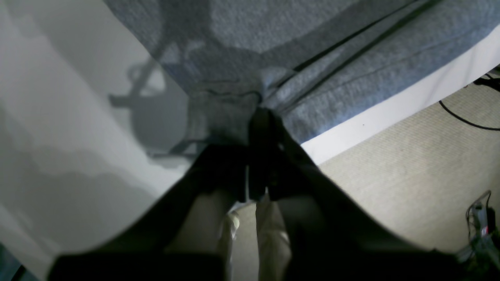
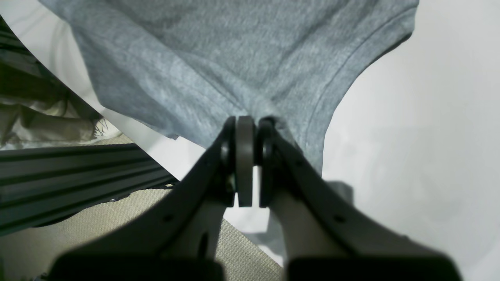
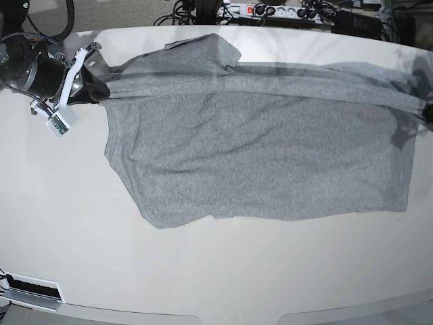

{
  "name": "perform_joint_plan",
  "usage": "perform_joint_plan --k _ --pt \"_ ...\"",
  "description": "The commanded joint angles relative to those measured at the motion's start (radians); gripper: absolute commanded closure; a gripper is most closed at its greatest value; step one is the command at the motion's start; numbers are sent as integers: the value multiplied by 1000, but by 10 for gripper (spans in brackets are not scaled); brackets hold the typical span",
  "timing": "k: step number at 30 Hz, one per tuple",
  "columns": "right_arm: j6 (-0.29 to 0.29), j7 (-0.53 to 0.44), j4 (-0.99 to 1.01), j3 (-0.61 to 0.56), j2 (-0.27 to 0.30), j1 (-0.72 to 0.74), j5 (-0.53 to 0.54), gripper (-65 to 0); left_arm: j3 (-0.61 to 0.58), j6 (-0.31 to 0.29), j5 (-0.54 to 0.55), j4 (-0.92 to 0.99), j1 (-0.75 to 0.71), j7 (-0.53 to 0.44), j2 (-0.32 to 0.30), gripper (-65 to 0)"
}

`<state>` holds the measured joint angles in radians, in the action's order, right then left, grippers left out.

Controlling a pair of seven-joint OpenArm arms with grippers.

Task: Layout the t-shirt on the table in an organized manner, then fold the t-shirt properly
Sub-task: 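Release the shoulder and move the right gripper along the collar edge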

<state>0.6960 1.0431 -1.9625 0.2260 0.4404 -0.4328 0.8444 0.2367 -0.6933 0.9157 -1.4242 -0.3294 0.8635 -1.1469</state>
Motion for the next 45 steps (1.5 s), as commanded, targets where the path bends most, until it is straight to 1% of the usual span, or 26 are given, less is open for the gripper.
perform_joint_plan --k 1,2,3,4,5,6,7,9,11,13,16,18,20,22,23,25,26,28,31,33,34,36,41,43,45 --pt "2 -19 -11 8 14 13 11 0 14 -5 2 -5 11 -13 -34 -90" --pt "2 -19 -11 8 14 18 11 -33 14 -5 2 -5 11 -21 -34 -157" --pt "2 -19 -11 8 14 24 11 -110 14 -5 1 -5 12 -27 -34 -222" --pt "-11 -18 -11 8 14 30 10 -194 14 -5 1 -5 12 -26 -35 -274" --pt "-45 -15 -11 8 15 35 3 -273 14 -5 0 -5 12 -26 -36 -309" --pt "-65 -14 -11 8 14 42 -15 -329 14 -5 -4 -5 16 -26 -36 -321" --pt "-73 -5 -11 8 14 50 -32 -353 14 -5 -19 -5 27 -26 -36 -321" --pt "-74 24 -11 8 17 66 -37 -353 14 6 -57 -5 51 -26 -36 -321" --pt "-62 36 -12 8 17 69 -17 -353 14 69 -85 -5 82 -26 -36 -321" --pt "-39 68 -12 8 17 66 47 -353 14 119 -103 -5 110 -26 -36 -321" --pt "-5 131 -12 8 13 31 200 -352 14 137 -103 -5 130 -26 -37 -321" --pt "2 136 -12 8 -9 -18 225 -346 14 137 -98 -5 130 -26 -35 -321" --pt "2 135 -12 8 -47 -63 225 -345 14 137 -95 -5 130 -26 -36 -321" --pt "2 119 -12 8 -96 -99 211 -345 14 137 -95 -5 130 -36 -35 -321" --pt "2 103 -12 8 -123 -114 185 -345 14 137 -95 -5 130 -37 -34 -321" --pt "2 53 -11 8 -179 -137 89 -345 14 137 -95 -5 127 -37 -33 -321" --pt "-15 27 -10 8 -208 -146 31 -345 14 137 -95 -5 127 -35 -33 -321" --pt "-72 -17 7 8 -258 -155 -64 -345 14 137 -95 -4 127 -32 -33 -321" --pt "-134 -24 86 8 -310 -149 -120 -345 14 137 -91 -5 127 -33 -33 -321" --pt "-152 -43 156 8 -324 -146 -140 -345 14 137 -92 -5 127 -33 -33 -321" --pt "-152 -59 190 8 -326 -142 -142 -345 14 137 -91 -5 127 -33 -33 -321" --pt "-131 -68 253 8 -327 -127 -123 -345 14 137 -84 -5 127 -34 -33 -321" --pt "-20 -63 342 8 -338 -79 -28 -345 14 137 -64 -5 127 -33 -33 -321" --pt "2 -63 348 8 -358 -71 -26 -345 14 137 -64 -5 127 -33 -33 -321" --pt "2 -64 348 8 -381 -63 -26 -345 14 137 -63 -5 128 -33 -33 -321"
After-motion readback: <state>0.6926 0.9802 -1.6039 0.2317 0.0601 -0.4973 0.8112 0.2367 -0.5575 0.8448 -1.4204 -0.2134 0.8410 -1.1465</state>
